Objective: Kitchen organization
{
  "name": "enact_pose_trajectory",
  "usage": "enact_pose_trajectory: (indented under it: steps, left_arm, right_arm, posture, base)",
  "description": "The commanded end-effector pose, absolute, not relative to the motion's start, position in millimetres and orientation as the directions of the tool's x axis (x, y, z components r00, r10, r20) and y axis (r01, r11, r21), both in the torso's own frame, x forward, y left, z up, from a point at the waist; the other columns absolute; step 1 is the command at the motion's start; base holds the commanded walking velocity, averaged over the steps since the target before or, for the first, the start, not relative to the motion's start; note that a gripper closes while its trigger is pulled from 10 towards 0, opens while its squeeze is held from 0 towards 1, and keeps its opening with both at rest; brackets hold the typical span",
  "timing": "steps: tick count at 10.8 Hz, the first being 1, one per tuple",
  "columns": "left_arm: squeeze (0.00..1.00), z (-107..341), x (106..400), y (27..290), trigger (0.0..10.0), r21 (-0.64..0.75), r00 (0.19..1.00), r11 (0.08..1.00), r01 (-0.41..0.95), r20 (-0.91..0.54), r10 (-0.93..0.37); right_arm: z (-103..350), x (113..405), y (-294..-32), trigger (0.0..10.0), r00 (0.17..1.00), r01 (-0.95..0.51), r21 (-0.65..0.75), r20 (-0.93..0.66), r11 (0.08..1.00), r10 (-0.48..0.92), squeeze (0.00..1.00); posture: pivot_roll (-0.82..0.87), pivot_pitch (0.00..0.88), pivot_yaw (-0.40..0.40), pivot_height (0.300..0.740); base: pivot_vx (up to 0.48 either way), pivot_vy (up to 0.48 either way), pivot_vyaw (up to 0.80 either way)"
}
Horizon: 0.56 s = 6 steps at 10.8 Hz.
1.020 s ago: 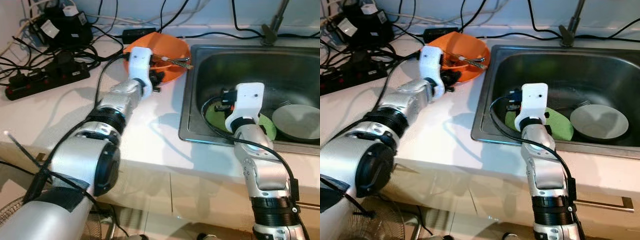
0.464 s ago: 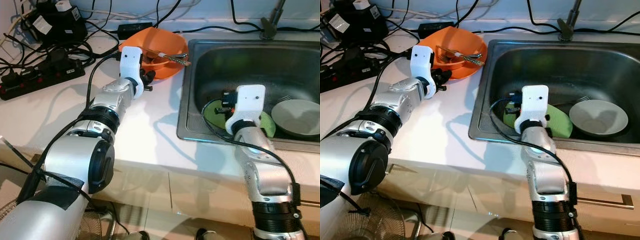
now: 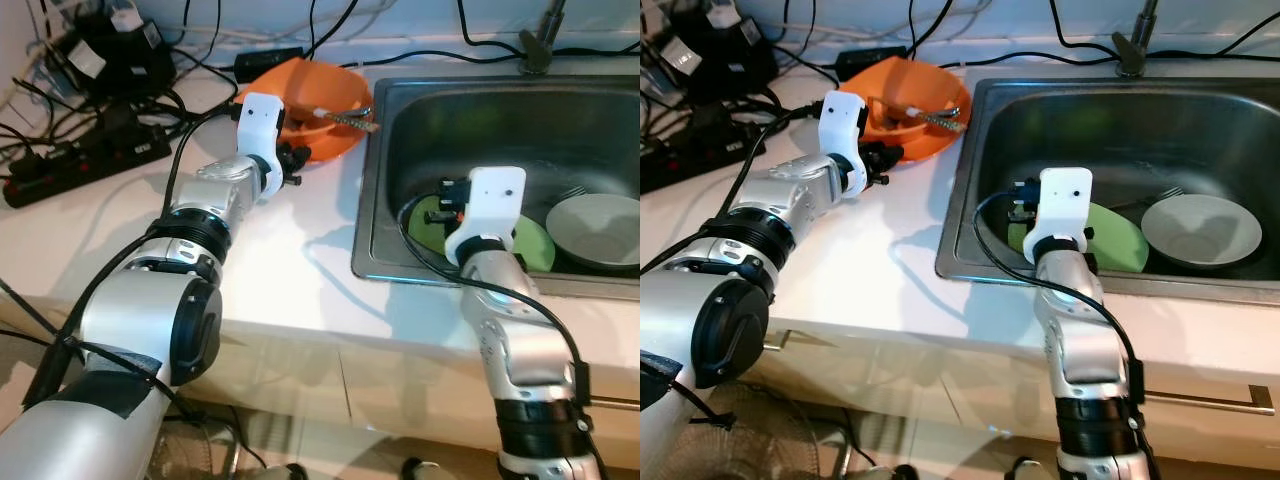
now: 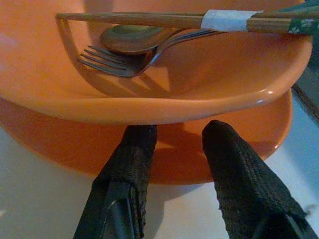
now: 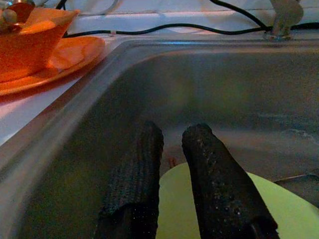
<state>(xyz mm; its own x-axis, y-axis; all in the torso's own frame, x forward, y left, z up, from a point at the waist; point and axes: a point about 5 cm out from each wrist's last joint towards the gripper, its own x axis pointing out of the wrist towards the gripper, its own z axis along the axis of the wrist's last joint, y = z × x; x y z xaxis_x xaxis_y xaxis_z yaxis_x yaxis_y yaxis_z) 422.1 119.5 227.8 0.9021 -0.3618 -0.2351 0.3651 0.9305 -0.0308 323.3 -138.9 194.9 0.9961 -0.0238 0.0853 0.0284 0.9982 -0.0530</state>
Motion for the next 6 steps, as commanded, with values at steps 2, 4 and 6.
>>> enact_pose_trajectory:
  steps: [2, 4, 6]
  left_arm:
    - [0.00, 194, 413, 133, 10.0, -0.061, 0.840, 0.922, 0.382, -0.393, -0.374]
    - [0.00, 196, 412, 135, 10.0, -0.108, 0.817, 0.910, 0.401, -0.407, -0.409]
    - [0.00, 197, 410, 137, 10.0, -0.126, 0.804, 0.900, 0.416, -0.411, -0.429]
  right_arm:
    - [194, 327, -134, 10.0, 0.995, 0.019, -0.039, 0.097, 0.999, -0.016, 0.00]
    - [192, 332, -131, 10.0, 0.995, 0.010, -0.033, 0.101, 0.999, -0.007, 0.00]
    - [195, 338, -129, 10.0, 0.994, 0.001, -0.031, 0.112, 1.000, 0.002, 0.00]
  posture:
    - [-0.02, 0.104, 0.181, 0.740]
    - [0.01, 0.077, 0.178, 0.740]
    - [0.04, 0.061, 0.173, 0.740]
  base:
    - [0.000, 0.000, 0.00]
    - [0.000, 0.000, 0.00]
    - [0.000, 0.000, 0.00]
